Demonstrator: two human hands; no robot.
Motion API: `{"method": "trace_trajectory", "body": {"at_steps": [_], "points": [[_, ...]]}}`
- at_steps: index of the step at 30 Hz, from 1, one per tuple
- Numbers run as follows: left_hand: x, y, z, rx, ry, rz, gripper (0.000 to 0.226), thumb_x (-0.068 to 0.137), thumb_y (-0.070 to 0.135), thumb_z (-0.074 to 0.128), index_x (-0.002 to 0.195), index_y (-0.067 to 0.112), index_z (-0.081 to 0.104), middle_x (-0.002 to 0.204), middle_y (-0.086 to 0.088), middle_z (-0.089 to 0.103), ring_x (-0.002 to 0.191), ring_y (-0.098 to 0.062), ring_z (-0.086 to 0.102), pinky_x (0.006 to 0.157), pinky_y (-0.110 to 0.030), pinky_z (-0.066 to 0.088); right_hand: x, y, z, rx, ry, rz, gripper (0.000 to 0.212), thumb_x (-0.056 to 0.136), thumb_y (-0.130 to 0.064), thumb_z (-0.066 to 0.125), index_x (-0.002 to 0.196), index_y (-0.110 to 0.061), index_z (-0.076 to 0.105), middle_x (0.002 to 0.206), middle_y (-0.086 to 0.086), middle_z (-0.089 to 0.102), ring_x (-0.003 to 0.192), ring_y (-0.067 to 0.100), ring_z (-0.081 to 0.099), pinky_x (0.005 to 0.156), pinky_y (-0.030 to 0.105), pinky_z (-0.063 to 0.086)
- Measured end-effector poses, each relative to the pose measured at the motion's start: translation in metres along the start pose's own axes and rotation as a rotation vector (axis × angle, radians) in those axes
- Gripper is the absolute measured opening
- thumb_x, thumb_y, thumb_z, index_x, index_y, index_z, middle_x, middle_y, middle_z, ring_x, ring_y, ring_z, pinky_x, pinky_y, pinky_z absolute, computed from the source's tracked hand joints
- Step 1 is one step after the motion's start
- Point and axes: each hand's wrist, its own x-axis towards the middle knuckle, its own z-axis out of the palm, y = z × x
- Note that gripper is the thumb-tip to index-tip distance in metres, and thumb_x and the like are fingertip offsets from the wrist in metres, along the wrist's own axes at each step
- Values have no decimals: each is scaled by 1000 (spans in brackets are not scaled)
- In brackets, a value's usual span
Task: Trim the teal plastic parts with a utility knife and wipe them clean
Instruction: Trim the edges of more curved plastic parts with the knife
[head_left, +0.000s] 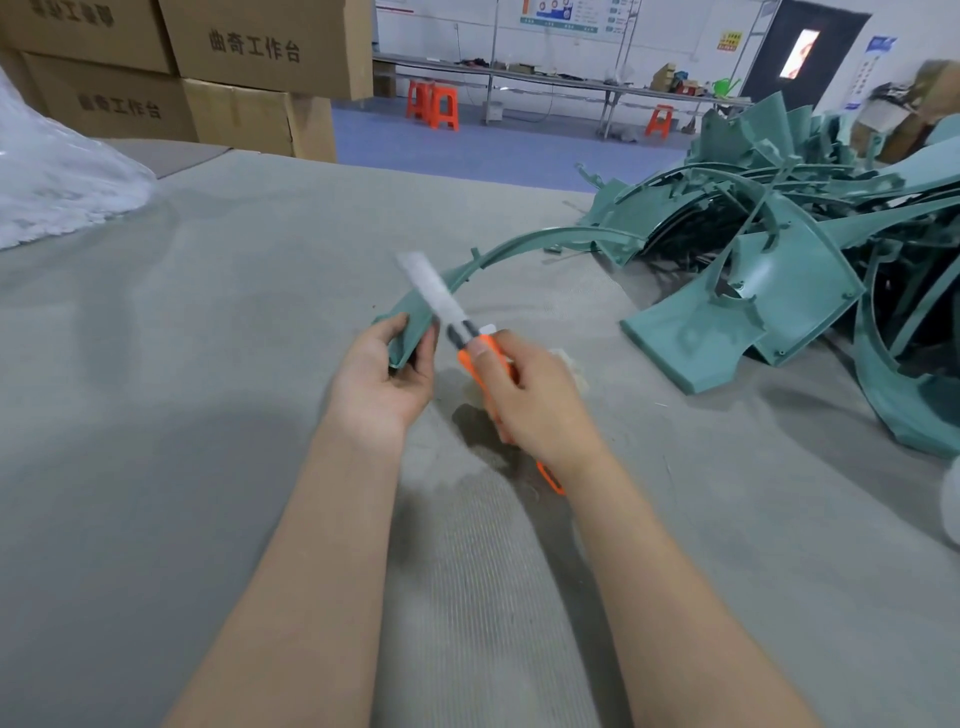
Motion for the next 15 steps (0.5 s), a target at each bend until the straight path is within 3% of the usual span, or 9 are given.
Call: {"method": "trace_trajectory", "body": {"at_steps": [3, 5, 8, 12, 15], "points": [[0, -2, 1, 37, -24, -12, 14, 94, 1, 47, 95, -4, 59, 89, -14, 65, 71, -18, 61, 47, -19, 52, -3, -3, 10, -58, -75, -30, 34, 98, -42, 48, 80, -13, 56, 49, -9, 45, 47, 14, 44, 53, 37, 44], [0, 0, 2, 37, -10, 18, 18, 95, 1, 48, 109, -3, 59, 100, -14, 64, 72, -19, 63, 45, -21, 52, -2, -3, 9, 3, -60, -15, 36, 97, -43, 47, 81, -13, 57, 49, -7, 45, 46, 14, 44, 51, 37, 42], [1, 2, 3, 14, -5, 35, 34, 95, 2, 51, 129, -3, 54, 96, -16, 65, 75, -24, 66, 45, -24, 54, 0, -2, 1, 34, 32, 3, 38, 97, -44, 46, 82, -11, 57, 54, 3, 49, 47, 19, 47, 52, 39, 42], [-5, 2, 1, -43, -59, -10, 38, 94, 0, 51, 132, -3, 51, 105, -21, 67, 78, -32, 69, 50, -28, 57, 2, 0, -3, 56, 139, 24, 37, 99, -44, 46, 85, -12, 59, 56, 3, 48, 51, 22, 46, 56, 42, 45], [-8, 3, 1, -68, -54, -7, 33, 93, -2, 52, 125, -7, 54, 100, -23, 68, 79, -33, 69, 51, -28, 58, 3, 1, -3, 30, 144, 18, 35, 100, -45, 45, 86, -16, 59, 56, 1, 48, 52, 23, 47, 57, 43, 46]]}}
